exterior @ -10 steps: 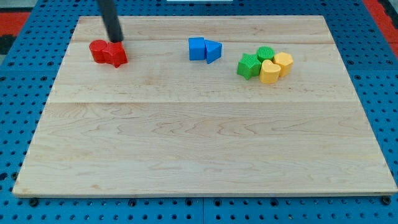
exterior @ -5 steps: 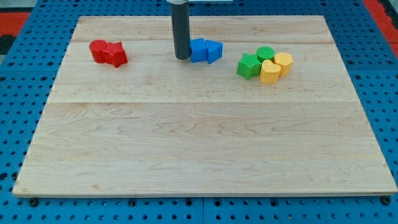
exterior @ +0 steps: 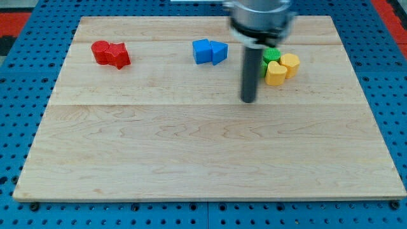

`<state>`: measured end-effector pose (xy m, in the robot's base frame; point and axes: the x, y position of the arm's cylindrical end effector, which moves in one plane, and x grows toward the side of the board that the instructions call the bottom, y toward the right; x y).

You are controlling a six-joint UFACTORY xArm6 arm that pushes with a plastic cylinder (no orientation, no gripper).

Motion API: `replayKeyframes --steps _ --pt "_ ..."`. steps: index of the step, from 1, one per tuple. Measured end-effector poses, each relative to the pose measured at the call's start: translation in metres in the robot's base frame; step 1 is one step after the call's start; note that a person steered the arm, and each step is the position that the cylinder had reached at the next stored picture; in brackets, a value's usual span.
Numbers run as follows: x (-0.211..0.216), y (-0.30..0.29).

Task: Push the yellow blocks below the green star

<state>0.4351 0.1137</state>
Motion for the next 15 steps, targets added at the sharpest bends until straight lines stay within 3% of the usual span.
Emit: replayKeyframes --steps 2,4,5,15 --pt "-0.011 0.136" --pt "-0.087 0.148" --pt "-0.099 0.148" --pt "-0.068 -0.005"
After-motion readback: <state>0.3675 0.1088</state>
